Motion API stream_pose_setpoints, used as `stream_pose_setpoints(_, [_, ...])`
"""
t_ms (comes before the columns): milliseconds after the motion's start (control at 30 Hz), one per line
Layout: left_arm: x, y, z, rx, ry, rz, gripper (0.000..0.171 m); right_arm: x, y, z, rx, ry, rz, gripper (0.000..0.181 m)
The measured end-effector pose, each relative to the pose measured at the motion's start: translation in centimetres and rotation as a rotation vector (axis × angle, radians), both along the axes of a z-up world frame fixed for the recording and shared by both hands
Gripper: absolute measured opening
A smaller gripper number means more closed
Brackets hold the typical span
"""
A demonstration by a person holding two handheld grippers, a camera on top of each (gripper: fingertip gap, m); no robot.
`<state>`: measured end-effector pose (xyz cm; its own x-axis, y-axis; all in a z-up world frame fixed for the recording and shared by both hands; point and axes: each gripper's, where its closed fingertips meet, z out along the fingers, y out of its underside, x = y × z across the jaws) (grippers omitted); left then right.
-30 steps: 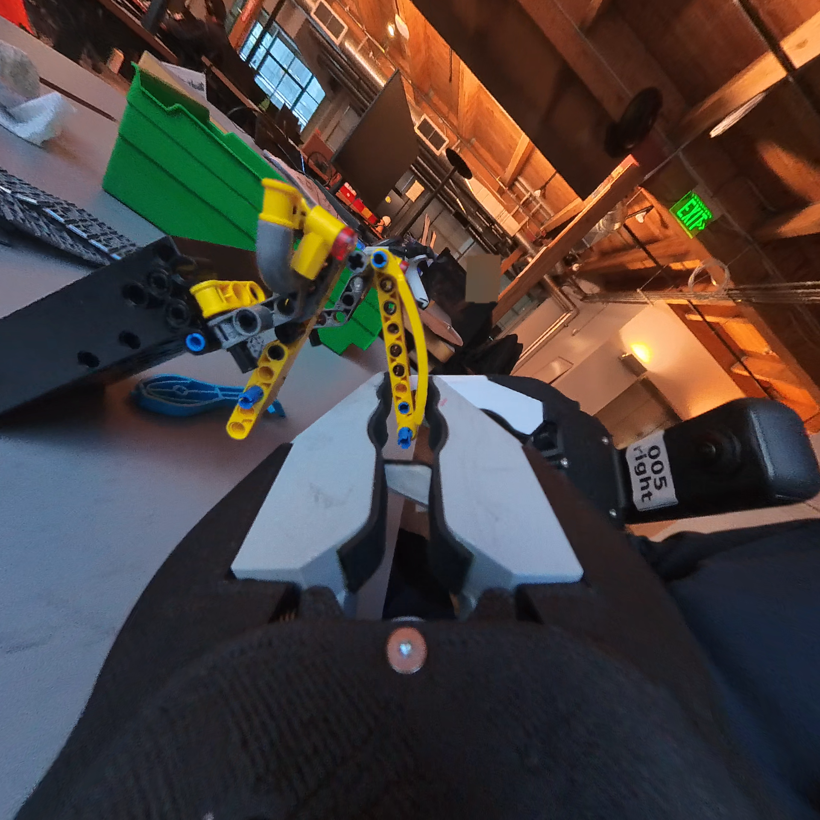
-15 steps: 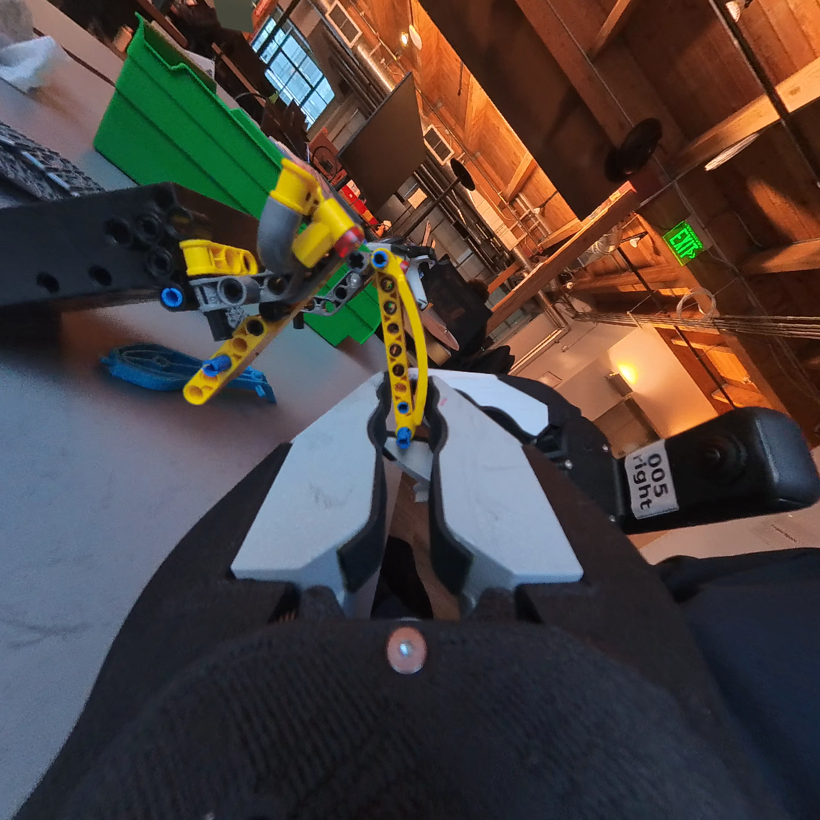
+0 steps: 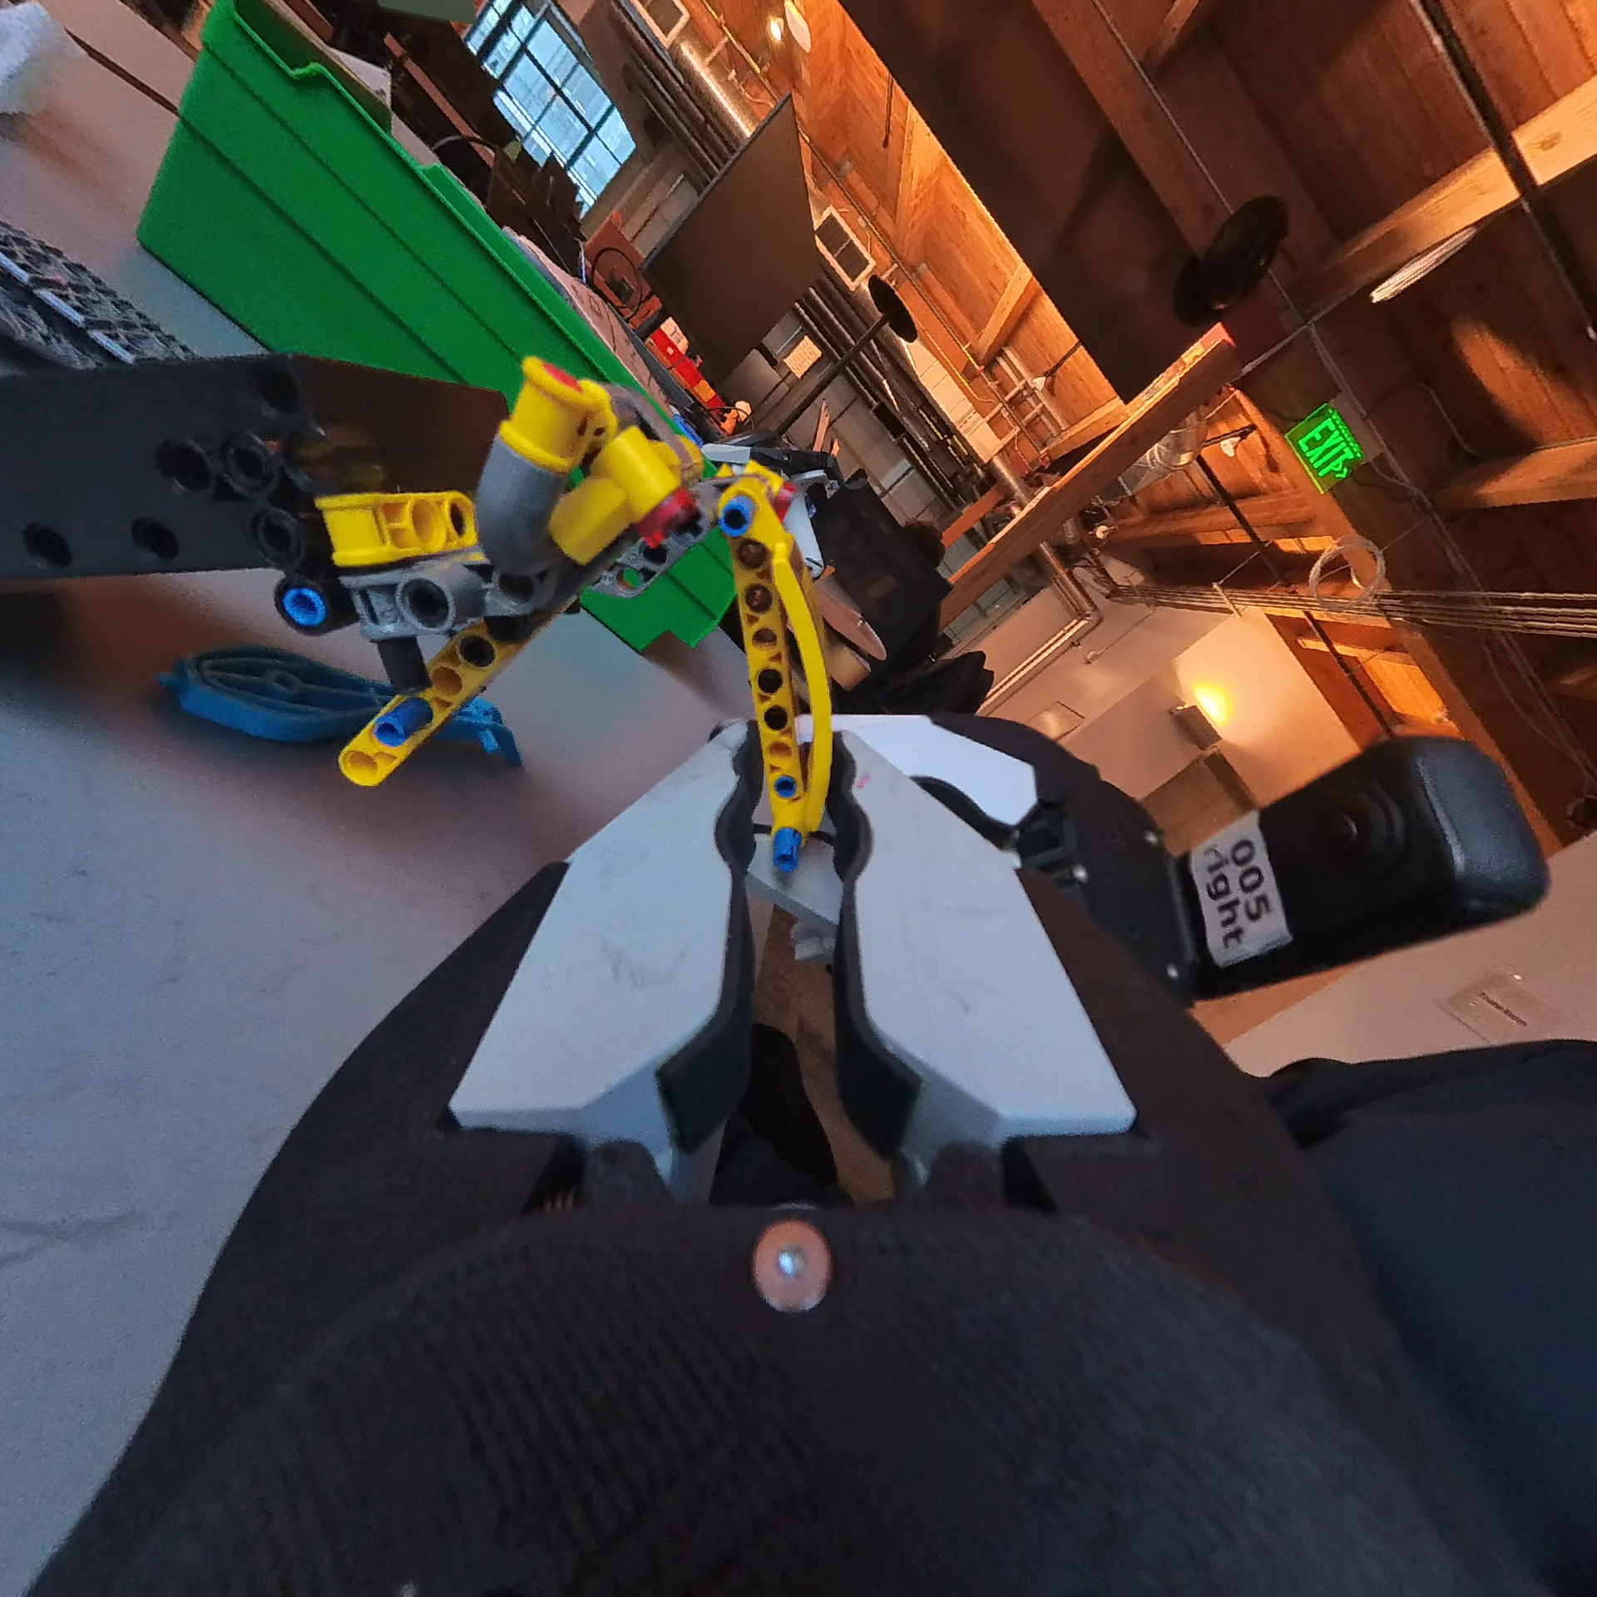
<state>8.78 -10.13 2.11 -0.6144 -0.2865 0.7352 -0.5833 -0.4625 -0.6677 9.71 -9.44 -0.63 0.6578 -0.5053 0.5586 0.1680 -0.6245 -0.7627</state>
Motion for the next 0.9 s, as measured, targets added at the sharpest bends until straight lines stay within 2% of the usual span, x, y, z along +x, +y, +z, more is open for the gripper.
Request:
stream_pose_setpoints(100, [0.0,-0.2,-0.3,0.021,0.010,-0.011,0.012,0.1,-0.2,-0.3,-0.011,-0.002,-0.006,0.021])
stream_pose_setpoints(233, [-0.1,-0.3,-0.5,0.043,0.016,-0.019,0.011,0.2,-0.3,-0.2,-0.096,-0.100,-0.013,0.020])
stream_pose_setpoints(400, [-0.3,-0.2,-0.6,0.055,0.023,-0.044,0.011,0.0,-0.1,-0.1,-0.145,-0.163,0.052,0.018])
stream_pose_setpoints(500, [-0.4,-0.1,-0.9,0.077,0.034,-0.053,0.011,0.0,-0.3,-0.1,-0.115,-0.133,0.102,0.005])
stream_pose_setpoints(567, [-0.7,-0.2,-1.0,0.082,0.036,-0.077,0.011,0.1,-0.5,-0.2,-0.085,-0.099,0.129,0.005])
stream_pose_setpoints(667, [-0.7,-0.4,-1.4,0.122,0.037,-0.080,0.012,0.7,-0.7,-0.9,-0.051,-0.030,0.094,0.005])
stream_pose_setpoints(733, [-0.3,-0.5,-1.8,0.149,0.056,-0.075,0.011,1.2,-1.1,-1.0,-0.059,-0.025,0.057,0.018])
stream_pose_setpoints(800, [-0.4,-0.8,-2.0,0.156,0.065,-0.094,0.011,1.4,-1.4,-0.6,-0.091,-0.067,0.055,0.028])
stream_pose_setpoints(900, [-0.5,-0.9,-2.0,0.141,0.079,-0.114,0.012,1.1,-1.4,-0.7,-0.187,-0.173,0.105,0.025])
